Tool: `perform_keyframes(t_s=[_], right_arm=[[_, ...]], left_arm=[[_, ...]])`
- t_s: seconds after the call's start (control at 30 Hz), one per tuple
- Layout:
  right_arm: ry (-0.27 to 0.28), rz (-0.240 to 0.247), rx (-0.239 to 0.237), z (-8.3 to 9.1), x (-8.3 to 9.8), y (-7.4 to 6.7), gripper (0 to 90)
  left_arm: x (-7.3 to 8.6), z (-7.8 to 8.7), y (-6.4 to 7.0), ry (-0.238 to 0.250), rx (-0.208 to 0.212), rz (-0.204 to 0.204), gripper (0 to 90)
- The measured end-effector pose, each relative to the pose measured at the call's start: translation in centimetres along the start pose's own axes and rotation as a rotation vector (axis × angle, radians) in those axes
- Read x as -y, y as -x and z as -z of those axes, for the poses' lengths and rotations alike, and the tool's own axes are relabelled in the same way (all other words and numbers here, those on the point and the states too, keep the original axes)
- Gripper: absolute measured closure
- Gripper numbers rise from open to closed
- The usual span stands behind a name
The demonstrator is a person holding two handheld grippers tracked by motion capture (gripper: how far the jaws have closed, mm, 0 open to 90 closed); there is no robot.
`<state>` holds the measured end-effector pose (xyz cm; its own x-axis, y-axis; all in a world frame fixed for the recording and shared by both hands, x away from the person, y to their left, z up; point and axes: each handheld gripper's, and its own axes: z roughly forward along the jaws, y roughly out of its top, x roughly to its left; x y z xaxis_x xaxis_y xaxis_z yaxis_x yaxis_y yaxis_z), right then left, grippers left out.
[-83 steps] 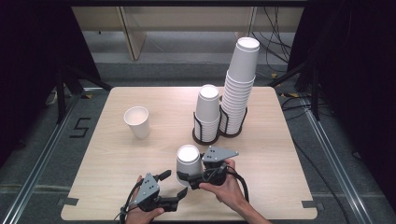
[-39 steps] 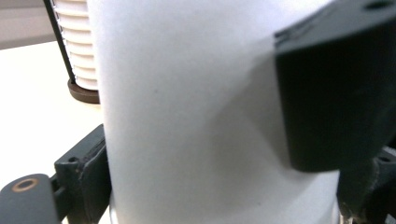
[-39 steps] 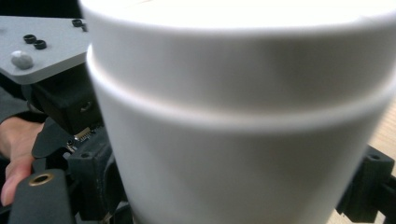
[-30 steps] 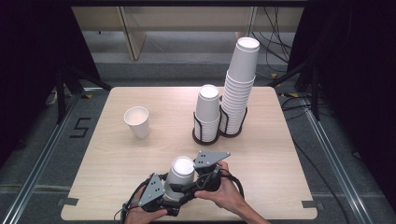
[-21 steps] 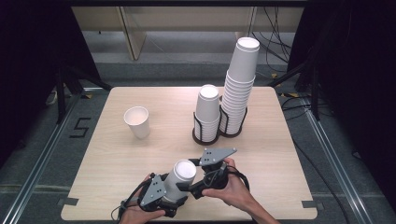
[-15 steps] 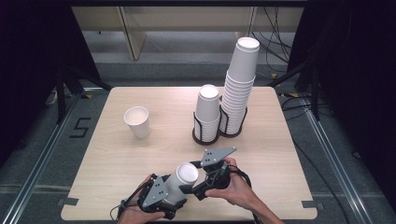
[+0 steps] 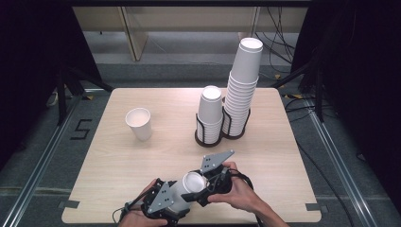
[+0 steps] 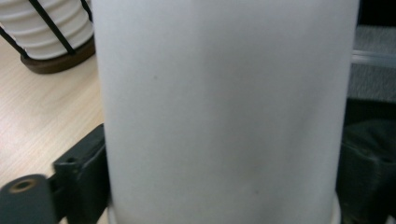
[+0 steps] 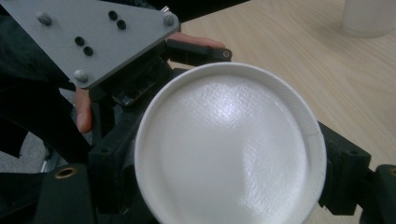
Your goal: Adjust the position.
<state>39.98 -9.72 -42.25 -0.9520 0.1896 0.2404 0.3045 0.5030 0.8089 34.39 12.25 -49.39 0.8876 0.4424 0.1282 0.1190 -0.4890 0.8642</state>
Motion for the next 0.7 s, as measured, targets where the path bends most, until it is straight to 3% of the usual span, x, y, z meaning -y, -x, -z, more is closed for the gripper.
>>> perform_keyframes(t_s=[0.23, 0.33, 0.37, 0.5, 0.57, 0.6, 0.7], right_arm=[[0.108, -0.098, 0.002, 1.6, -0.2, 0.8, 24.4], [0.152, -0.101, 0.006, 1.8, -0.5, 0.9, 24.5], [0.143, -0.103, 0.000, 1.9, -0.5, 0.9, 24.5], [0.160, -0.120, -0.011, 2.0, -0.5, 1.1, 24.5], [0.167, -0.125, -0.029, 1.8, -0.3, 1.3, 24.5], [0.163, -0.156, -0.042, 1.8, -0.2, 1.2, 24.5], [0.173, -0.159, -0.051, 1.7, -0.2, 1.3, 24.3]], left_arm=[[0.2, 0.5, -0.7, 0.166, -0.050, 0.072, 2.8], [0.0, 0.5, -0.8, 0.213, -0.076, 0.099, 2.8], [0.0, 0.4, -0.7, 0.231, -0.079, 0.105, 2.4], [-0.2, 0.8, -0.5, 0.274, -0.117, 0.064, 2.7], [-0.3, 1.0, -0.4, 0.286, -0.116, 0.049, 3.3], [-0.4, 1.1, -0.3, 0.277, -0.111, 0.049, 4.5], [-0.4, 1.2, -0.4, 0.272, -0.102, 0.054, 6.3]])
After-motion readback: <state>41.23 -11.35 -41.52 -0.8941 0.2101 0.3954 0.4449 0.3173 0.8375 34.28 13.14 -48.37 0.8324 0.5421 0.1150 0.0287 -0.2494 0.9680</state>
